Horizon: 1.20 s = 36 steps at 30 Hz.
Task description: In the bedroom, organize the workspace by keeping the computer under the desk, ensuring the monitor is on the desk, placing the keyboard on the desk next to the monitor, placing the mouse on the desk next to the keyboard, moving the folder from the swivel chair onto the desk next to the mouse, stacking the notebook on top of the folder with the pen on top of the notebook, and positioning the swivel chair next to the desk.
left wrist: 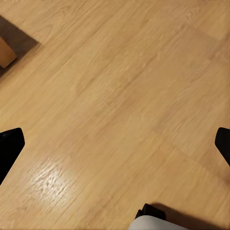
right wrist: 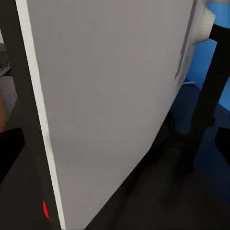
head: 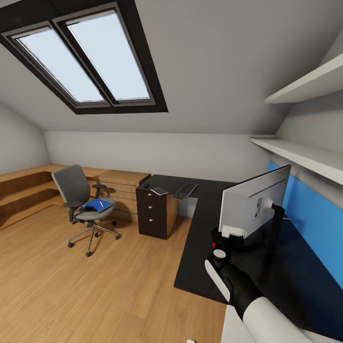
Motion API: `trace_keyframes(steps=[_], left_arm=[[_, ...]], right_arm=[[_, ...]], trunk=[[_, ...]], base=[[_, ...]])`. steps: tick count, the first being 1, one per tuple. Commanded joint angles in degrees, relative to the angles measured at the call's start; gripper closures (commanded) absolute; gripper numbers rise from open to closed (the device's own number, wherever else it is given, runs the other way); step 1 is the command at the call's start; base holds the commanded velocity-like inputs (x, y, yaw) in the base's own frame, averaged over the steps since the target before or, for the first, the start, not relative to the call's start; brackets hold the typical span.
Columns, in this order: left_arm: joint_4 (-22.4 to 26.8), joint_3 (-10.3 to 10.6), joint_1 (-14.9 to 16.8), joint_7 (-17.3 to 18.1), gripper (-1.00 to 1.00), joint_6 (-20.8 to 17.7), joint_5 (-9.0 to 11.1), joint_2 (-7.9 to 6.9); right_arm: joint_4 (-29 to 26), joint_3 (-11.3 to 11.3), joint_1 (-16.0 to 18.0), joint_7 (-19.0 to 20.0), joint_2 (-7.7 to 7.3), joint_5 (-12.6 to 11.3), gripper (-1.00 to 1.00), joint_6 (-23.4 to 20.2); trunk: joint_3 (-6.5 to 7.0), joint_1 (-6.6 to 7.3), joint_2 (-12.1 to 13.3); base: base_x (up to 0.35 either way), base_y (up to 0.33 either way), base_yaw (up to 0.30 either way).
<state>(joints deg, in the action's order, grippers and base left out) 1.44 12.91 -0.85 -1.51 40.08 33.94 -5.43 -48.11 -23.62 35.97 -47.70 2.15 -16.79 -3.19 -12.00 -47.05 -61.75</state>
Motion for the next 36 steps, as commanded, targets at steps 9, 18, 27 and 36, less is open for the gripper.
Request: trace_keyframes(steps=[9,18,27,36], left_arm=[[0.1,0.5,0.0,-0.2,-1.00,0.1,0.4,-0.02],[0.1,0.5,0.0,-0.2,-1.00,0.1,0.4,-0.02],[0.1,0.5,0.0,-0.2,-1.00,0.0,0.4,-0.02],[0.1,0.5,0.0,-0.2,-1.00,0.0,0.4,-0.02]], right_arm=[[-0.1,0.6,0.1,-0.5,-0.14,-0.3,-1.00,-0.3],[-0.1,0.6,0.1,-0.5,-0.38,-0.3,-1.00,-0.3],[-0.1,0.6,0.1,-0.5,-0.39,-0.3,-1.00,-0.3],[-0.1,0.4,0.1,-0.4,-0.39,-0.2,-1.00,-0.3]], trunk=[[-0.06,-0.02,0.0],[-0.06,-0.02,0.0],[-0.06,-0.02,0.0],[-0.06,-0.02,0.0]], base=[[0.170,0.000,0.000],[0.028,0.000,0.000],[0.001,0.000,0.000],[-0.019,0.057,0.000]])
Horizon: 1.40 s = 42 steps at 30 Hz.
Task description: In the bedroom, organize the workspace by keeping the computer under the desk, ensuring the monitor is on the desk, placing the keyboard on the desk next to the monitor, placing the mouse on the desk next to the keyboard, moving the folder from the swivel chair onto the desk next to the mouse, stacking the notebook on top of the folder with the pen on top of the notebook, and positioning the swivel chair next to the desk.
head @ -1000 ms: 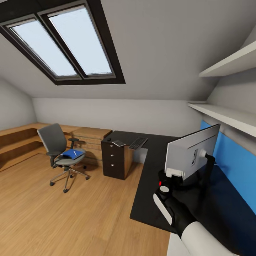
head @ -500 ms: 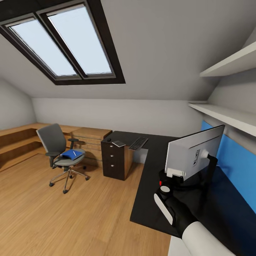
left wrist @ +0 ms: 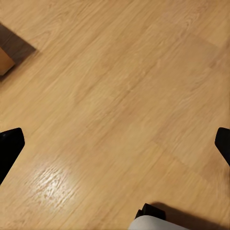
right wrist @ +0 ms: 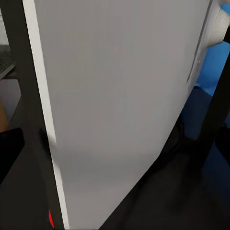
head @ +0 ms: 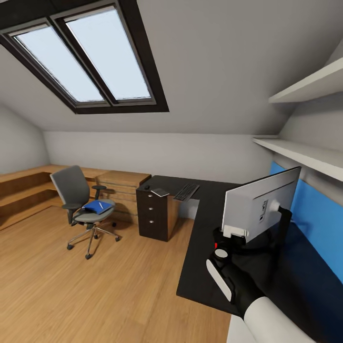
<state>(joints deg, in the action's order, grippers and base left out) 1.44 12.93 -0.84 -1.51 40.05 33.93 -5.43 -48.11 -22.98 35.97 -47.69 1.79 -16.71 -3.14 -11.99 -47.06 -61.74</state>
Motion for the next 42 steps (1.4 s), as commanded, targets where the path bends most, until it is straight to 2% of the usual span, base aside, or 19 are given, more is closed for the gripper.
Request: trace_keyframes(steps=[1,11,25,31,42], left_arm=[[0.1,0.5,0.0,-0.2,-1.00,0.1,0.4,-0.02],[0.1,0.5,0.0,-0.2,-1.00,0.1,0.4,-0.02],[0.1,0.5,0.0,-0.2,-1.00,0.1,0.4,-0.02],[0.1,0.5,0.0,-0.2,-1.00,0.1,0.4,-0.02],[0.1,0.5,0.0,-0.2,-1.00,0.1,0.4,-0.02]], right_arm=[[-0.1,-0.2,0.1,-0.4,-0.03,-0.3,-1.00,-0.3],[-0.1,-0.2,0.1,-0.3,0.00,-0.3,-1.00,-0.3],[-0.1,0.0,0.1,-0.4,-0.11,-0.3,-1.00,-0.3],[-0.1,0.4,0.1,-0.5,-0.71,-0.3,-1.00,-0.4],[-0.1,4.3,0.1,-0.5,-1.02,-0.3,-1.00,-0.5]], trunk=[[-0.07,-0.01,0.0],[-0.07,-0.01,0.0],[-0.07,-0.01,0.0],[-0.07,-0.01,0.0],[-0.07,-0.01,0.0]], base=[[-0.003,0.040,0.000],[0.000,0.234,0.000],[0.089,0.022,0.000],[0.047,0.001,0.000],[0.006,0.000,0.000]])
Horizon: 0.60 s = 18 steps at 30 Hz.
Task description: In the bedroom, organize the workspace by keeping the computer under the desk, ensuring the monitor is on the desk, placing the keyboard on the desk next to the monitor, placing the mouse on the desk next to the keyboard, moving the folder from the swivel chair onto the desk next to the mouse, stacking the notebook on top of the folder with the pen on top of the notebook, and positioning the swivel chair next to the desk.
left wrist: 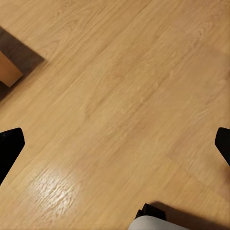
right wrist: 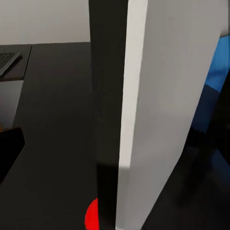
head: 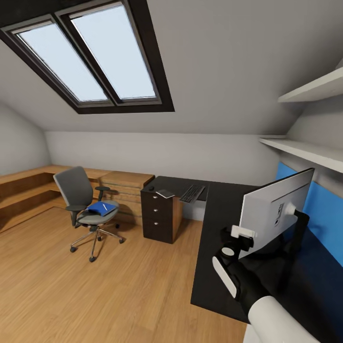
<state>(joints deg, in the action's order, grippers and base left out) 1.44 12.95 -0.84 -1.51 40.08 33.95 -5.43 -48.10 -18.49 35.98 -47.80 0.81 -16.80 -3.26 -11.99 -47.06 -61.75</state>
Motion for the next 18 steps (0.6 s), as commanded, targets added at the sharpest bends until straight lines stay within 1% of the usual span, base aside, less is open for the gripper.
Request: trace_keyframes(steps=[1,6,9,11,18], left_arm=[[0.1,0.5,0.0,-0.2,-1.00,0.0,0.4,-0.02],[0.1,0.5,-0.1,-0.2,-1.00,0.0,0.4,-0.02],[0.1,0.5,-0.1,-0.2,-1.00,0.0,0.4,-0.02],[0.1,0.5,0.0,-0.2,-1.00,0.0,0.4,-0.02],[0.1,0.5,-0.1,-0.2,-1.00,0.0,0.4,-0.01]], right_arm=[[-0.1,0.0,0.1,-0.4,-0.06,-0.3,-1.00,-0.3],[-0.1,0.3,0.1,-0.3,-0.20,-0.3,-1.00,-0.2],[-0.1,0.4,0.1,-0.3,-0.68,-0.4,-1.00,-0.2],[-0.1,0.4,0.1,-0.3,-1.13,-0.5,-1.00,-0.2],[-0.1,0.3,0.1,-0.2,-1.23,-0.5,-1.00,-0.2]], trunk=[[-0.07,-0.01,0.0],[-0.07,-0.01,0.0],[-0.07,-0.01,0.0],[-0.07,-0.01,0.0],[-0.07,-0.01,0.0]], base=[[0.000,0.000,0.000],[0.000,0.000,0.000],[0.009,0.000,0.000],[0.104,0.000,0.000],[0.071,0.000,0.000]])
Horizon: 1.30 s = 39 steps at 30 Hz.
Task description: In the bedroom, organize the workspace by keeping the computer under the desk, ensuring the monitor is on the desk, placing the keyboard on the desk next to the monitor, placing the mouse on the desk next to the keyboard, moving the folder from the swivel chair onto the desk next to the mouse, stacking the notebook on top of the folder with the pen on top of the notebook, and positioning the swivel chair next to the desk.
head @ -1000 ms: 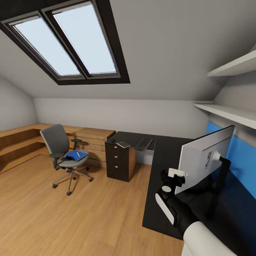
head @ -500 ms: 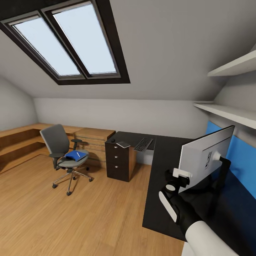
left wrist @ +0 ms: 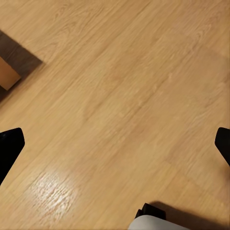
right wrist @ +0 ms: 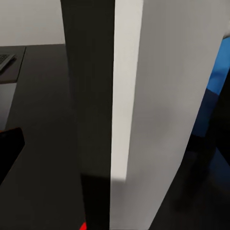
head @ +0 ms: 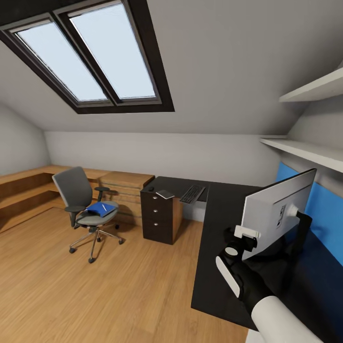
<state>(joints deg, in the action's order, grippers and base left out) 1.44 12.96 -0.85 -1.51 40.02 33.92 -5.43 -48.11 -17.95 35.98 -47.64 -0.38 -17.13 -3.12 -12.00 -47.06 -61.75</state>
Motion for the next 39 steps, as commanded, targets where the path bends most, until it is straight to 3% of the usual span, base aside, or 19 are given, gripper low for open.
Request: trace_keyframes(steps=[1,15,39], left_arm=[[0.1,0.5,0.0,-0.2,-1.00,0.1,0.4,-0.02],[0.1,0.5,0.0,-0.2,-1.00,0.1,0.4,-0.02],[0.1,0.5,0.0,-0.2,-1.00,0.1,0.4,-0.02]], right_arm=[[-0.1,-0.2,0.1,-0.4,-0.05,-0.2,-1.00,-0.3],[-0.1,-0.3,0.1,-0.4,-0.08,-0.2,-1.00,-0.2],[-0.1,-0.4,0.1,-0.4,-0.06,-0.2,-1.00,0.1]], trunk=[[-0.06,-0.01,0.0],[0.01,-0.01,0.0],[1.43,-0.01,0.0]], base=[[0.023,0.000,0.000],[0.004,0.000,-0.011],[0.000,0.000,-0.151]])
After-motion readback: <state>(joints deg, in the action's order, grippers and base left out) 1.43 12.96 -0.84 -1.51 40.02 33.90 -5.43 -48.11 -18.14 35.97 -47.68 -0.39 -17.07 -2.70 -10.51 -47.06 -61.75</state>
